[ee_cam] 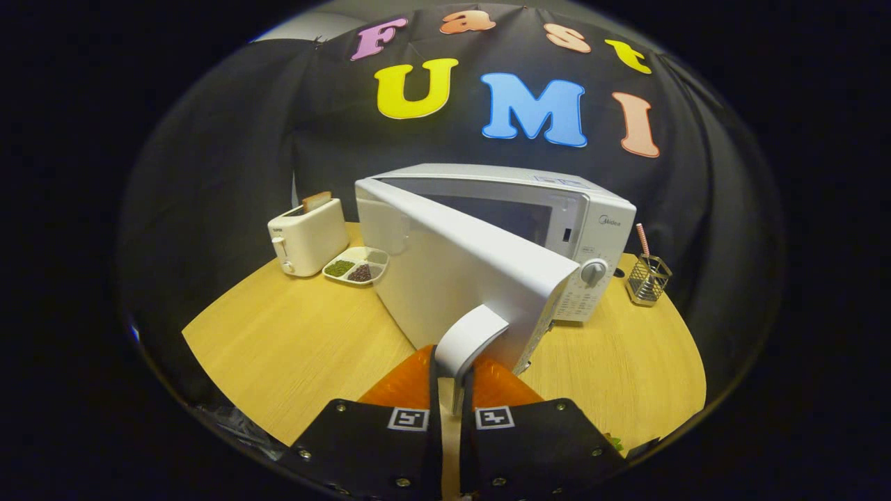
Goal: Open the microwave, put the food inside, and close the microwave door.
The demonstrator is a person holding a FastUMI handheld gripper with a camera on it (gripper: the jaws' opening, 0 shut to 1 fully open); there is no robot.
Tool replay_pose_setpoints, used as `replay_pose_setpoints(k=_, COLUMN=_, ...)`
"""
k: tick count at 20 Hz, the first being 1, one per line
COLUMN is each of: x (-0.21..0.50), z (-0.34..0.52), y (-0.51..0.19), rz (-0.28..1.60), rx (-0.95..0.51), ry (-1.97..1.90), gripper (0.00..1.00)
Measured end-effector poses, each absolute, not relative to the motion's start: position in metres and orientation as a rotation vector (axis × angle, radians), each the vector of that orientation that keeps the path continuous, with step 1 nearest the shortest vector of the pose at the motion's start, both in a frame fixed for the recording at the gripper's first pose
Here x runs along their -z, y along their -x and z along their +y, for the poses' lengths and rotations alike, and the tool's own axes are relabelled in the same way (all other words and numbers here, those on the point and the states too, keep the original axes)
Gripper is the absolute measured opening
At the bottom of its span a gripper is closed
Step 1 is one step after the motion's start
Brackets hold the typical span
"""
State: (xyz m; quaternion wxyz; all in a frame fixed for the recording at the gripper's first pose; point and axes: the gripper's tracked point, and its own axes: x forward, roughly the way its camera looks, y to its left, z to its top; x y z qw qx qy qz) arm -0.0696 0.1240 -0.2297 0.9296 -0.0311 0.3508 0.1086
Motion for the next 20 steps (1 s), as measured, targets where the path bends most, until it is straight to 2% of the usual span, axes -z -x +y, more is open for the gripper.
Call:
replay_pose_setpoints(k=7, x=0.225, z=0.195, y=0.111, rz=0.701, rx=-0.345, ry=0.15, gripper=0.18)
replay_pose_setpoints(k=12, x=0.225, z=0.229, y=0.125, rz=0.7, rx=-0.336, ry=0.192, gripper=0.22)
replay_pose_setpoints(k=13, x=0.225, z=0.234, y=0.125, rz=0.704, rx=-0.332, ry=0.194, gripper=0.25)
replay_pose_setpoints(k=14, x=0.225, z=0.238, y=0.128, rz=0.709, rx=-0.327, ry=0.197, gripper=0.33)
replay_pose_setpoints(k=15, x=0.225, z=0.24, y=0.128, rz=0.714, rx=-0.32, ry=0.196, gripper=0.45)
replay_pose_setpoints(k=19, x=0.224, z=0.25, y=0.133, rz=0.75, rx=-0.305, ry=0.179, gripper=0.49)
replay_pose_setpoints(k=20, x=0.222, z=0.251, y=0.135, rz=0.753, rx=-0.305, ry=0.184, gripper=0.54)
